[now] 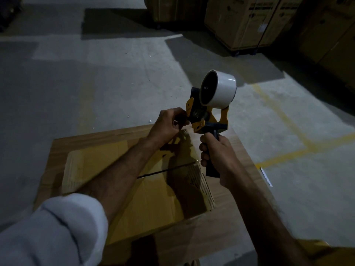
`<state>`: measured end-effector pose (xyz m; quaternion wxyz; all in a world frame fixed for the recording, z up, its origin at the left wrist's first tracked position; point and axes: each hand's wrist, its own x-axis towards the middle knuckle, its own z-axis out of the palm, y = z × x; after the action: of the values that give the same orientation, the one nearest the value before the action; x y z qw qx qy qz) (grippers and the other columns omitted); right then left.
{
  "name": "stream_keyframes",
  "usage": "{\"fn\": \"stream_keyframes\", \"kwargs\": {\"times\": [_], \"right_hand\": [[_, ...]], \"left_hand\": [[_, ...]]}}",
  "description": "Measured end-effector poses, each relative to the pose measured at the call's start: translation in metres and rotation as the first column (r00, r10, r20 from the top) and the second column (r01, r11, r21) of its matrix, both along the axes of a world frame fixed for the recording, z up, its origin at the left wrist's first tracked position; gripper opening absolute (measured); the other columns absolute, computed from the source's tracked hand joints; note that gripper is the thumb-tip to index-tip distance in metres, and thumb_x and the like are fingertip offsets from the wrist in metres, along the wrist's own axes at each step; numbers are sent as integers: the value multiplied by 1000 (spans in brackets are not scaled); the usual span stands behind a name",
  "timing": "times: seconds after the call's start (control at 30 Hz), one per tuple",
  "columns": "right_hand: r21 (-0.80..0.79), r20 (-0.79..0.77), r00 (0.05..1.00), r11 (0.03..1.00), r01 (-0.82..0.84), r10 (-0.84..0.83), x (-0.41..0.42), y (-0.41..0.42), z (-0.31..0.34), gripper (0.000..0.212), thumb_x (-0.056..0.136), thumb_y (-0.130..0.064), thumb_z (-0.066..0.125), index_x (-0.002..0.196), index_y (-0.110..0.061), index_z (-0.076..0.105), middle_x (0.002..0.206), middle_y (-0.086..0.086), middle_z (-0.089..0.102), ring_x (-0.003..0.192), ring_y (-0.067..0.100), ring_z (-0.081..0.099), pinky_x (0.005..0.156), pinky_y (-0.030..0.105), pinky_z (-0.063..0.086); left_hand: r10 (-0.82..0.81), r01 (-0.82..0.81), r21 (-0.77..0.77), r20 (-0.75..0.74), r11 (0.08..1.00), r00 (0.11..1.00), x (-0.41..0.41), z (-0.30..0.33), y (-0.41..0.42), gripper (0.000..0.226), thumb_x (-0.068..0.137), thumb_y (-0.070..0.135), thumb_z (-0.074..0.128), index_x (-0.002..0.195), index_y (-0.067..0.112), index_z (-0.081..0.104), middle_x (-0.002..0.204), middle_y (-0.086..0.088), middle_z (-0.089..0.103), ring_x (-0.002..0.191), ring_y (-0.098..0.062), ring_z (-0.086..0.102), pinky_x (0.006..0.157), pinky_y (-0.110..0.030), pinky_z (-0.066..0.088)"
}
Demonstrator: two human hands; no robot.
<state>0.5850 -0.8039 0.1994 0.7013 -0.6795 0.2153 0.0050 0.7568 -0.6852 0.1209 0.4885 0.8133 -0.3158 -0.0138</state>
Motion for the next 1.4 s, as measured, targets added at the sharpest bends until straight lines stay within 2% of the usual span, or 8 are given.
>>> {"fn": "stream_keyframes", "kwargs": {"times": [0.37, 0.73, 0.93, 1.07, 1.13, 1.23, 1.33, 1.4], "right_hand": [[-55, 15, 999, 998, -33, 34, -3, -1, -13, 23, 107, -21, 46, 84, -19, 45, 61, -8, 40, 49, 6, 36, 45, 19, 37], [-125, -42, 996, 989, -79, 74, -7, 4, -43, 21, 108, -25, 46, 92, -17, 58, 60, -15, 56, 49, -4, 50, 48, 13, 42], [-119, -61, 994, 988, -98, 92, -8, 0, -45, 22, 109, -26, 44, 91, -19, 56, 63, -13, 58, 52, -5, 53, 51, 12, 44], [-71, -75, 993, 993, -95, 89, -6, 0, -45, 22, 109, -26, 43, 91, -20, 53, 58, -16, 54, 51, -4, 51, 51, 14, 44], [-85, -88, 994, 993, -78, 70, -5, 1, -45, 21, 109, -26, 44, 91, -21, 53, 59, -16, 55, 49, -7, 51, 48, 12, 41], [-76, -83, 994, 994, -77, 71, -4, 2, -47, 20, 109, -27, 44, 92, -21, 54, 59, -17, 56, 50, -9, 52, 48, 11, 41], [-65, -82, 994, 995, -75, 69, -3, 3, -48, 21, 109, -29, 44, 93, -20, 55, 55, -20, 56, 48, -9, 51, 48, 10, 40], [-57, -77, 994, 995, -83, 78, -3, 3, -50, 22, 109, -29, 44, 93, -19, 56, 51, -22, 53, 47, -7, 49, 47, 11, 40]], "left_hand": [[-66, 51, 138, 106, 989, 992, 26, 0, 3, 15, 87, 1, 78, 99, 8, 73, 98, -1, 73, 91, -11, 71, 81, -25, 60], [-260, 275, 362, -89, 891, 961, 58, -12, 2, 19, 86, -1, 79, 101, 10, 78, 101, 2, 72, 91, -8, 72, 82, -25, 61], [-181, 437, 558, -454, 705, 872, 74, -8, 24, 38, 99, -8, 57, 132, 8, 66, 122, -2, 64, 122, -24, 61, 95, -33, 52], [-147, 358, 241, -609, 902, 779, 65, -1, 29, 55, 101, -11, 46, 147, 18, 52, 139, 0, 61, 126, -14, 59, 103, -31, 52], [-175, 355, 145, -664, 924, 726, 57, 1, 25, 44, 105, -2, 44, 137, 22, 60, 112, 8, 72, 97, -7, 68, 83, -24, 56], [-193, 365, 100, -705, 926, 682, 45, -2, 22, 29, 110, 14, 43, 108, 19, 71, 60, 8, 53, 47, -6, 43, 48, -22, 37], [-213, 376, 94, -689, 922, 693, 39, -3, 22, 39, 110, 30, 47, 78, 24, 67, 60, 8, 52, 49, -7, 41, 49, -22, 32], [-179, 364, 179, -626, 914, 759, 39, -4, 23, 39, 109, 30, 50, 77, 32, 72, 75, 8, 66, 62, -10, 56, 58, -21, 43]]}}
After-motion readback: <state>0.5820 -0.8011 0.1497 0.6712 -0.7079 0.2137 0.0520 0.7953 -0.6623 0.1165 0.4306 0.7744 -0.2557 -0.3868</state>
